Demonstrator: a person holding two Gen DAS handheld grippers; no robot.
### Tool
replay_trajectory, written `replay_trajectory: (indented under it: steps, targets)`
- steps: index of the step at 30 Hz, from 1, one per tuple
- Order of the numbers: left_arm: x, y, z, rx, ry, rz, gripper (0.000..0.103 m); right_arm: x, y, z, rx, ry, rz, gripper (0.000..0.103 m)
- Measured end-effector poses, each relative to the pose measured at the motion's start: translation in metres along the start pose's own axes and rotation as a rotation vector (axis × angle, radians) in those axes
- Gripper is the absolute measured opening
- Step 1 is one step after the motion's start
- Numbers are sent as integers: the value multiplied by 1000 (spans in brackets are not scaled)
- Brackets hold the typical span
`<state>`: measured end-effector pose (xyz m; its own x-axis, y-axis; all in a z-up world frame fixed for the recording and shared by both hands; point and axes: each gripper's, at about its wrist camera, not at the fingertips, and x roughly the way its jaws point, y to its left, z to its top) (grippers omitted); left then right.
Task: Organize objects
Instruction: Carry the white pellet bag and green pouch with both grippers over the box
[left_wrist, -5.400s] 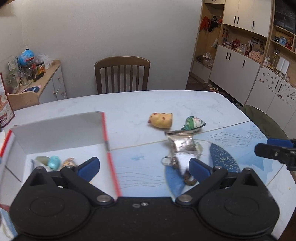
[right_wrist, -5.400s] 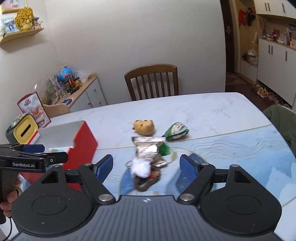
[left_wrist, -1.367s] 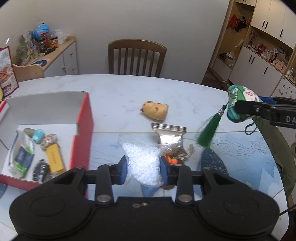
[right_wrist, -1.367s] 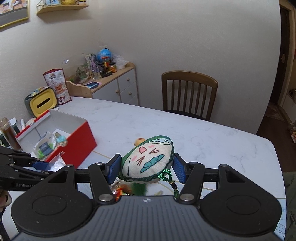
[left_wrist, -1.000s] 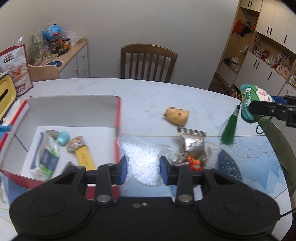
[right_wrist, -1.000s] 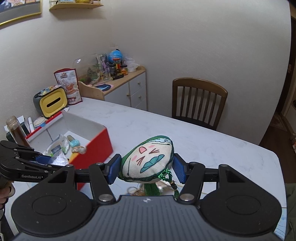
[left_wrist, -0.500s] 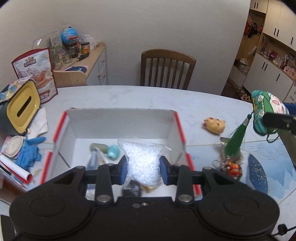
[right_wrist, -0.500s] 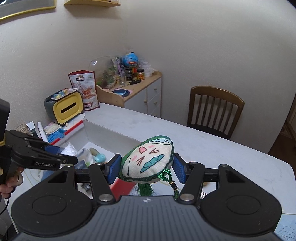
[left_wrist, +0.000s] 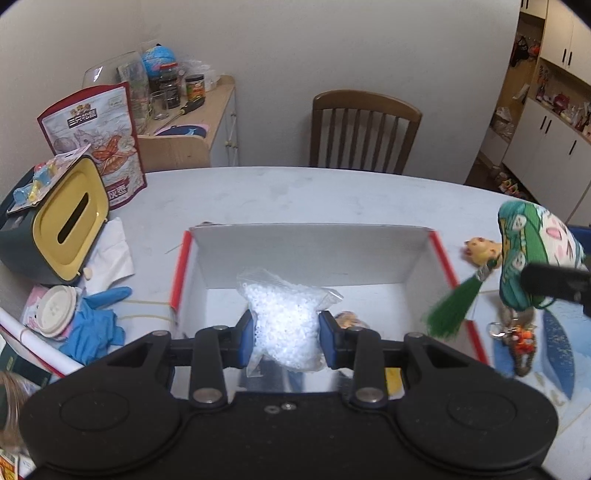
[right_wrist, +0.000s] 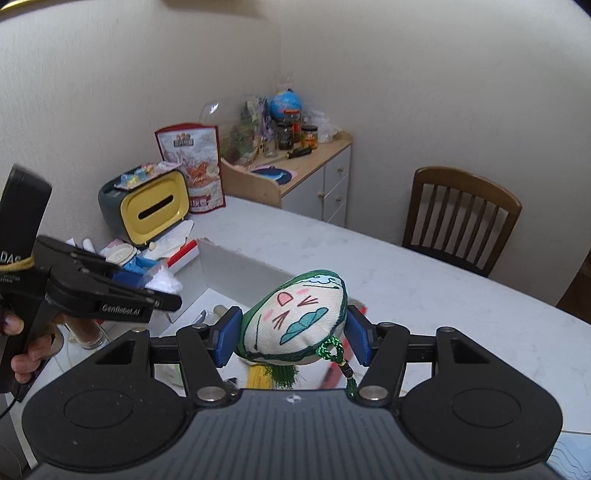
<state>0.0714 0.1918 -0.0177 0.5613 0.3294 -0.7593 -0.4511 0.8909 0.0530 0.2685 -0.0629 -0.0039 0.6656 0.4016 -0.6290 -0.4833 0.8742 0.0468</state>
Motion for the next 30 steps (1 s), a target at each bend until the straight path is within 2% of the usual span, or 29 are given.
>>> replay_trajectory:
  steps: [13, 22, 30]
  targets:
    - [58, 15, 14, 40, 52, 58, 34, 76, 35, -6, -8, 100, -2, 59]
    - [85, 7, 15, 89, 92, 51, 34, 121, 55, -31, -36, 197, 20, 59]
    - [105, 3, 16, 123, 119, 46, 34, 139, 63, -45, -53, 263, 40, 60]
